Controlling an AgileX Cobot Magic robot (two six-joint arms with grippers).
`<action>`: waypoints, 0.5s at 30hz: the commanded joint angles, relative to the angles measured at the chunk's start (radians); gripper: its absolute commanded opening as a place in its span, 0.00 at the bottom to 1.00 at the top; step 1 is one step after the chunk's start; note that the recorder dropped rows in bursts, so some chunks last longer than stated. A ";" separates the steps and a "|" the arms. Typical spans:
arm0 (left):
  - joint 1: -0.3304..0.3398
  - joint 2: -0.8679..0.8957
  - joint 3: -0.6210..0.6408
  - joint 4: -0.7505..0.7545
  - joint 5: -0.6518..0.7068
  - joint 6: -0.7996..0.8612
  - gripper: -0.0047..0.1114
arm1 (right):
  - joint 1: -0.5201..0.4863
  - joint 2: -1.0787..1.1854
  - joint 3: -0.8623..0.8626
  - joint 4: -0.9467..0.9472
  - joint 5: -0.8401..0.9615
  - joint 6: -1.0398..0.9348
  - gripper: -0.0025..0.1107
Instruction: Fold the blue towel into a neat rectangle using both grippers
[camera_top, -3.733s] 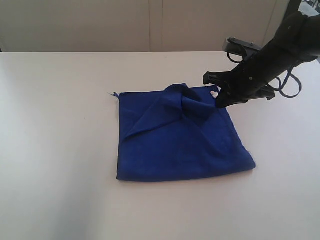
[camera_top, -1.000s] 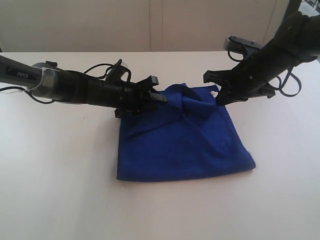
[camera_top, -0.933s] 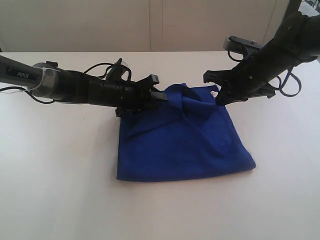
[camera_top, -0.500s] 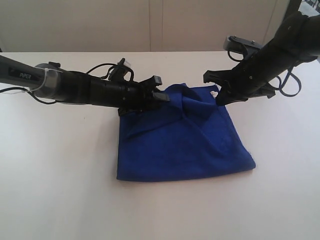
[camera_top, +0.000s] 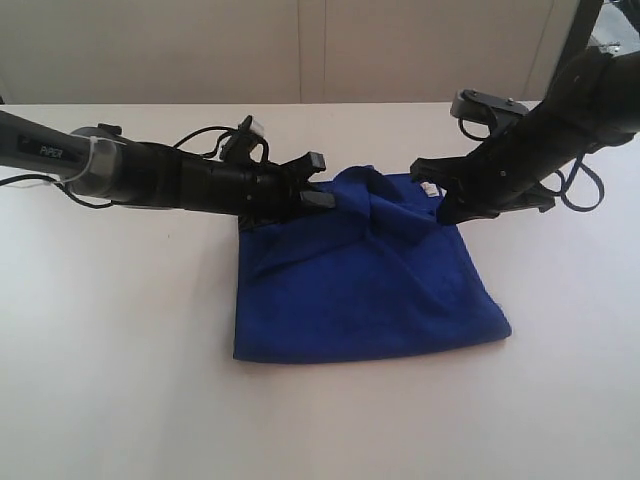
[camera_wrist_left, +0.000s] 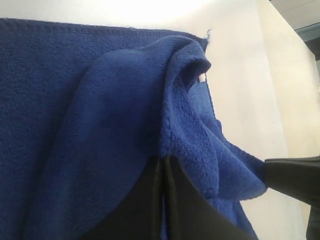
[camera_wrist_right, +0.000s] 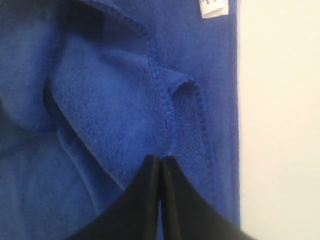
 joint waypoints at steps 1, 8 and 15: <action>0.000 -0.006 -0.006 -0.006 0.066 0.008 0.04 | -0.003 -0.007 0.004 -0.005 -0.019 -0.017 0.02; 0.080 -0.067 -0.006 0.236 0.261 0.008 0.04 | -0.003 -0.041 0.004 -0.012 -0.028 -0.089 0.02; 0.173 -0.162 -0.004 0.379 0.523 0.008 0.04 | -0.003 -0.155 0.004 -0.066 0.020 -0.117 0.02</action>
